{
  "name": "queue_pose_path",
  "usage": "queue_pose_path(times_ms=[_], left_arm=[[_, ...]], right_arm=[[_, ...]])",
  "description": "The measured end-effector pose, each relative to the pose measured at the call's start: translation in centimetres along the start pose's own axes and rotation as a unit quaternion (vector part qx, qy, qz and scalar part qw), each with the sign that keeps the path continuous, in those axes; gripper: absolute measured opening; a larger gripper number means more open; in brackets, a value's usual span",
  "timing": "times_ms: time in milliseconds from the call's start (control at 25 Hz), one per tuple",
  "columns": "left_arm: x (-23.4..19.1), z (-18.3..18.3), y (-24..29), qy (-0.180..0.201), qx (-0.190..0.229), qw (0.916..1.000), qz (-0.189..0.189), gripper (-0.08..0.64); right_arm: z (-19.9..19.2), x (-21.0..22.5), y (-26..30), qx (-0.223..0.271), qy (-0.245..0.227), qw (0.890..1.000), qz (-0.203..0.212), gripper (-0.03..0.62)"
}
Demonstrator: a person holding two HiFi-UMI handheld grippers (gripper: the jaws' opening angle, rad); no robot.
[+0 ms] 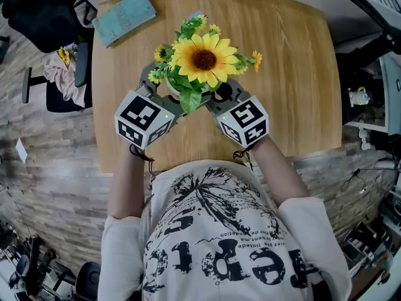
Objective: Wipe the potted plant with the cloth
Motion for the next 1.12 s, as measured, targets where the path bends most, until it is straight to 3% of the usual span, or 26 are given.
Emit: queue_pose_path(times_ms=[320,680,1120], left_arm=[[0.0,0.0,-0.5,-0.012,0.01,0.9999,-0.004,0.522],[1.2,0.0,0.3,0.003,0.003,0.9998,0.02,0.522],[-0.8,-0.8,0.3,-0.008,-0.004,0.9997,0.023,0.522]], right_arm=[[0.4,-2.2,0.4,0.011,-0.01,0.999,0.033,0.075],[-0.5,-3.3,-0.6,-0.013,0.001,0.997,0.075,0.075],[-1.6,-2.8,-0.9,-0.015,0.022,0.997,0.075,0.072]])
Point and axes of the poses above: the fingertips, and each gripper's own axes: y forward along the fingers, x to its right, z out of its top, the point moved 9 cm from there along -y, backward along the fingers, and after that the axes turned 11 degrees about -y, right-handed, at the moved point
